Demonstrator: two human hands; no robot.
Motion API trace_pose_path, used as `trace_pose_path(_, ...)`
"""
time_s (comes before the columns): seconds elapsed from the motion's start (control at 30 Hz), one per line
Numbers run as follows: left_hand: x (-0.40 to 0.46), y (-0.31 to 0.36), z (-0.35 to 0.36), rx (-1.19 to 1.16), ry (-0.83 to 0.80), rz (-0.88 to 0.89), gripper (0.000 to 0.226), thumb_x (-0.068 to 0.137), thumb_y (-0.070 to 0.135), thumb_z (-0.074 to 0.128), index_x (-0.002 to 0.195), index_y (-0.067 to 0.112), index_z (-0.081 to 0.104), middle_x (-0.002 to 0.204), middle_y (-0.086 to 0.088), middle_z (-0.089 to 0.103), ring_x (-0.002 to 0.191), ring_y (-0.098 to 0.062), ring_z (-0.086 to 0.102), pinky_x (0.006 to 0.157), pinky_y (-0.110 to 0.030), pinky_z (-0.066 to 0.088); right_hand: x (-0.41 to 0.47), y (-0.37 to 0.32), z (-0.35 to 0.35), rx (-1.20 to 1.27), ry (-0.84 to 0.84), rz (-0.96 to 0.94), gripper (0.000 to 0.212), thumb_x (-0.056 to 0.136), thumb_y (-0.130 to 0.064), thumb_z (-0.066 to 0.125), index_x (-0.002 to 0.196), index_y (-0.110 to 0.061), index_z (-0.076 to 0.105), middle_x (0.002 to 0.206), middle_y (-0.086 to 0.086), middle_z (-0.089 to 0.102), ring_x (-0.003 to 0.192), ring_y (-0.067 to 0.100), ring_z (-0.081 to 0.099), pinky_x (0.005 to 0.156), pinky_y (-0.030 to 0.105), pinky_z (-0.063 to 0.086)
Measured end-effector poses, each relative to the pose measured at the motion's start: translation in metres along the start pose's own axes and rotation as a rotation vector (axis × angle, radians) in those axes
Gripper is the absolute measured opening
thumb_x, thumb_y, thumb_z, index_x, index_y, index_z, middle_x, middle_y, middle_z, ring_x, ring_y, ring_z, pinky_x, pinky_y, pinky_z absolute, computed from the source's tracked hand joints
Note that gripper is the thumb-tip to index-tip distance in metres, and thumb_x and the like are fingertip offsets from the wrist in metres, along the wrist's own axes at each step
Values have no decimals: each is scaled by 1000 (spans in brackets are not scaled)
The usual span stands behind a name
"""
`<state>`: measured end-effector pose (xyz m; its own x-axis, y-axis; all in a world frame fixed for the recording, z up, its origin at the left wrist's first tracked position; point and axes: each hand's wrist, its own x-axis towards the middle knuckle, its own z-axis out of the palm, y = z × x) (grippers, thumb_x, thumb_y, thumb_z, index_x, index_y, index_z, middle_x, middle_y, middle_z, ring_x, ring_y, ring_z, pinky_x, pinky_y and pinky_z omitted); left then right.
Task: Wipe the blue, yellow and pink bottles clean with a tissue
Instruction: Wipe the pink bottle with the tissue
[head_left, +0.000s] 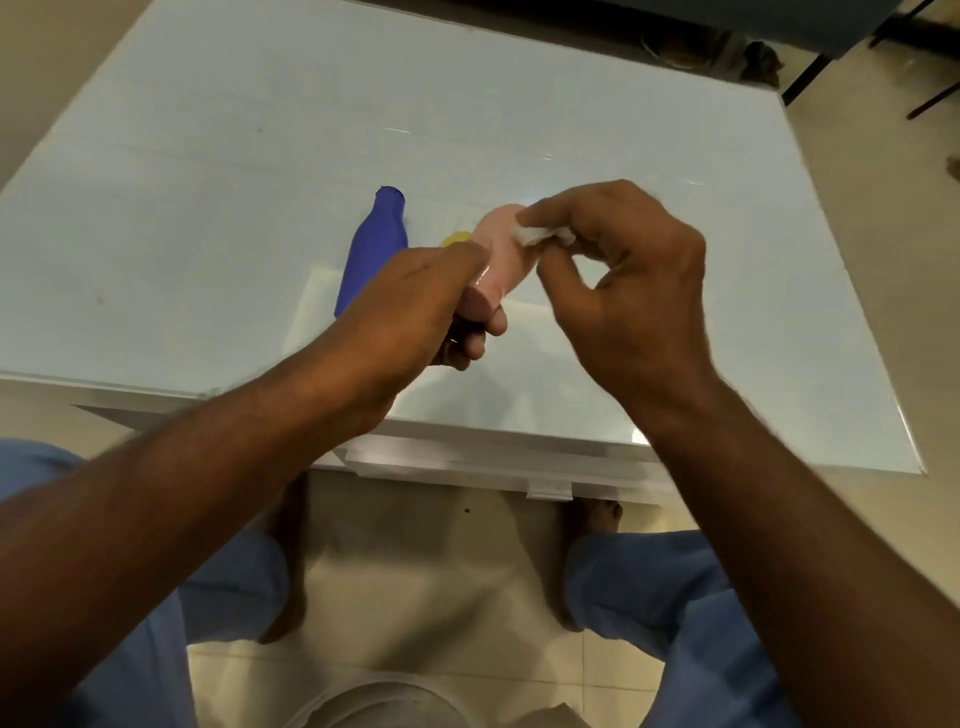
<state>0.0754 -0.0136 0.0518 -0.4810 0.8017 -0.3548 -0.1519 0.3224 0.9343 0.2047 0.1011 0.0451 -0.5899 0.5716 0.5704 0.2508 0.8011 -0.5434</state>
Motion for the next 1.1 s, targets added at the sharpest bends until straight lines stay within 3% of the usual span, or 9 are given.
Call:
trace_pose_path(0.13,5,-5,-5,26,96,-47,40,107,38,38,90,14,66,63,1,57,56,-9,52,60,-27,50,-16,-23,11,93,-200,-115,20,90,2,72,105,-7,81,102,7,75,95,12,68,82,15,57)
trace_pose_path(0.3,-2,4,3,13,5,-85,62,107,35,42,49,31,64,57,-1,53,44,-8,49,50,-23,45,4,3,0,83,77,167,22,92,-5,69,108,-11,83,105,1,78,98,8,72,83,30,64)
trace_pose_path(0.43,1,0,0,-34,94,-52,36,107,39,38,84,23,62,61,0,53,53,-10,48,60,-29,47,-15,-18,12,74,-95,-29,21,90,-1,73,106,-9,84,102,8,74,97,17,71,83,32,60)
trace_pose_path(0.5,5,-3,-3,-33,144,-75,38,106,40,38,88,15,60,61,0,52,51,-9,48,58,-28,48,-20,-24,17,71,-146,-84,20,91,-5,72,107,-10,84,100,9,73,95,18,69,83,28,57)
trace_pose_path(0.7,1,-1,1,-42,43,-69,38,106,45,39,102,13,60,56,3,53,48,-8,48,52,-25,45,3,3,6,16,67,189,24,97,-14,71,118,-10,81,112,10,70,102,15,70,86,29,63)
trace_pose_path(0.87,3,-6,-3,3,133,-68,40,107,41,38,85,17,62,69,-4,59,63,-15,58,68,-34,56,-24,-30,22,23,-198,-49,31,97,-16,70,127,-8,76,123,13,64,113,22,64,96,24,52)
trace_pose_path(0.97,0,-7,0,29,34,-53,45,107,45,37,82,15,60,56,3,54,49,-8,50,55,-26,47,-9,-17,19,-32,-69,97,30,99,-21,66,125,-11,79,123,9,67,113,15,64,96,20,53)
trace_pose_path(1.03,0,-5,1,12,27,-55,45,106,47,37,87,14,61,56,3,55,48,-10,50,54,-26,47,-2,-8,16,-39,-48,223,35,102,-29,63,130,-12,76,128,8,65,118,14,62,100,28,56)
trace_pose_path(1.1,1,-4,1,-44,55,-57,42,106,44,38,87,16,62,61,0,59,54,-14,55,57,-28,52,-8,-15,19,-47,-104,171,36,103,-31,62,131,-11,74,130,9,63,121,17,61,101,33,55)
